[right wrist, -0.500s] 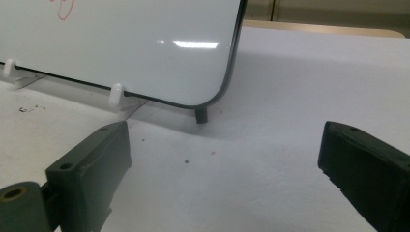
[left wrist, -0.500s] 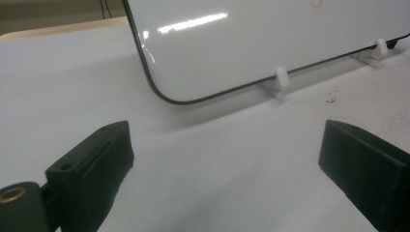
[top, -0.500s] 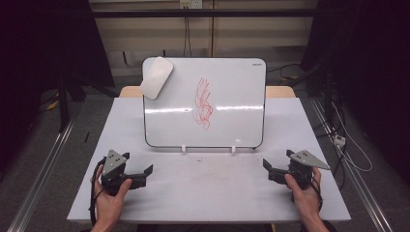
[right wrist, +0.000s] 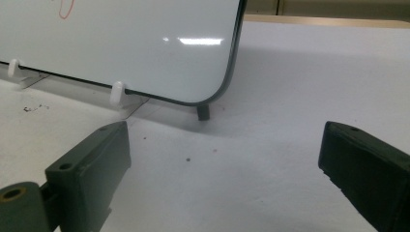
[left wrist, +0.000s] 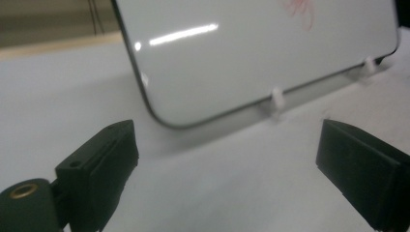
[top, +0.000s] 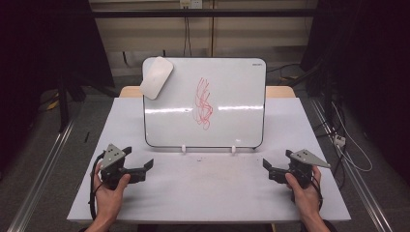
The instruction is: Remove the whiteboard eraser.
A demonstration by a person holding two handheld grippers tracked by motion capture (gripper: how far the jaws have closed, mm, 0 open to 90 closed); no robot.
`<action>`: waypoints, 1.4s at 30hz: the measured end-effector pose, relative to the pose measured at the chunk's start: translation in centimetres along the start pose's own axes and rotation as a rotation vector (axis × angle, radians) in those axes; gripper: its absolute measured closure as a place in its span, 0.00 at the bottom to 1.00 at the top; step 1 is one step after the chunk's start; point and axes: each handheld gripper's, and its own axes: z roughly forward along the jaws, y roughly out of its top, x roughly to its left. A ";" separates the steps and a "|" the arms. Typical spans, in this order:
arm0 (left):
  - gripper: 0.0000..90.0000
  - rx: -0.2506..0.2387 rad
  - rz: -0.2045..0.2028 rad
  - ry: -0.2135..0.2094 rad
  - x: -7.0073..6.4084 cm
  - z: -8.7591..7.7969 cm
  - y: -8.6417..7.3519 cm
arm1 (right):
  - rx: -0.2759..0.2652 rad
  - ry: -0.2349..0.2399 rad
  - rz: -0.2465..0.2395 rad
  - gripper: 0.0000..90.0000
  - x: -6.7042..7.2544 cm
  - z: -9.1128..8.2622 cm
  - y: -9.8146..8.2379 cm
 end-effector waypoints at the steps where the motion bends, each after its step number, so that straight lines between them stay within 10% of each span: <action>1: 0.09 -0.010 0.007 0.012 0.0 -0.1 0.4 | 0.002 0.004 0.001 0.05 0.1 0.0 0.0; 20: 0.07 0.001 0.010 0.003 1.9 2.4 6.2 | -0.007 -0.013 0.032 0.05 -0.4 -0.7 -0.5; 42: 0.05 -0.044 0.126 0.079 2.3 5.4 12.9 | 0.002 0.009 0.011 0.05 0.0 0.0 -0.3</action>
